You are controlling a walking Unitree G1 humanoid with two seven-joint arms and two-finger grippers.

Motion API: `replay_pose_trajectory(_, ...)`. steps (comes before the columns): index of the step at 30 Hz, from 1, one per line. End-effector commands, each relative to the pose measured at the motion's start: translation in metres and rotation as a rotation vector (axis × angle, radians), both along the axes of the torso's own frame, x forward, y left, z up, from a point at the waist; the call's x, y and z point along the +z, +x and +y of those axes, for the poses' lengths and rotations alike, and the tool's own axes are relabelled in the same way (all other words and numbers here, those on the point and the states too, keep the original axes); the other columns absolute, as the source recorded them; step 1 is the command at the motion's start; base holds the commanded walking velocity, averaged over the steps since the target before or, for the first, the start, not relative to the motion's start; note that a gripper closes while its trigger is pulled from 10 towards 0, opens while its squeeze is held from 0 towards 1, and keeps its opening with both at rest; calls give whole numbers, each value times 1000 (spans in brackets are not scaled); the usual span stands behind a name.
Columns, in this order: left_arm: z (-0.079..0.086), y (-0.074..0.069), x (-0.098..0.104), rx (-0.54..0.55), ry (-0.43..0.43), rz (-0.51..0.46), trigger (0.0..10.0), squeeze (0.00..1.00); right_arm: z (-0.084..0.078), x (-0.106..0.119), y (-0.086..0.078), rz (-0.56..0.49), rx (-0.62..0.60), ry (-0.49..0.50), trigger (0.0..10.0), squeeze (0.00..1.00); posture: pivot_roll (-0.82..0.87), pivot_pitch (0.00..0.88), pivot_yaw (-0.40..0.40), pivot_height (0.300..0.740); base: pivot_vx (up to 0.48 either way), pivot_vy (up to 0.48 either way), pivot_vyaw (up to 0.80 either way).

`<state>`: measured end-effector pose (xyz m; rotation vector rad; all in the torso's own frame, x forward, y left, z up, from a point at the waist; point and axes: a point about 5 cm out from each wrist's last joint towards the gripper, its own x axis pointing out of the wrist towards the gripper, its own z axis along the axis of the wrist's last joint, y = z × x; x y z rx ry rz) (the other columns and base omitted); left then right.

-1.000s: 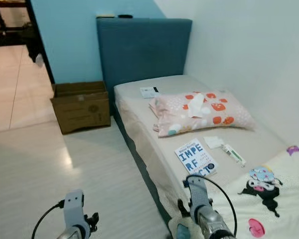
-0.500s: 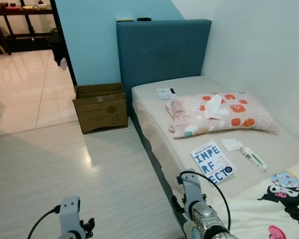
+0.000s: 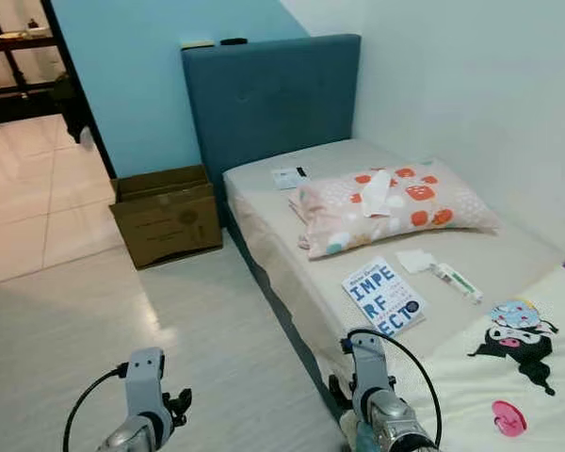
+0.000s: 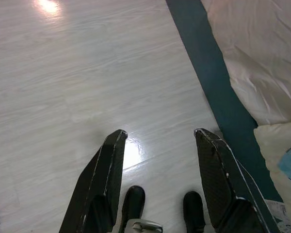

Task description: Clean up the room

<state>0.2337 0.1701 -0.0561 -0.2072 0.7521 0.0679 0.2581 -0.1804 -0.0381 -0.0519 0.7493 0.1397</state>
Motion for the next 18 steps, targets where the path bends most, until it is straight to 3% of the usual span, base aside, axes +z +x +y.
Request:
replay_pose_trajectory(1, 0, -1, -1, -13, 5, 1, 10000, 0, 3, 1, 1, -10, 11, 10, 10000, 0, -94, 0, -10, 740, 281, 0, 769)
replay_pose_trajectory(6, 0, -3, -2, -20, 4, 5, 10000, 0, 2, 0, -1, -6, -5, 22, 10000, 0, -94, 0, -8, 740, 329, 0, 761)
replay_pose_trajectory(18, 1, -5, -3, -32, 5, 8, 10000, 0, 0, -2, -3, -1, -50, 37, 10000, 0, -100, 0, 3, 740, 361, 0, 0)
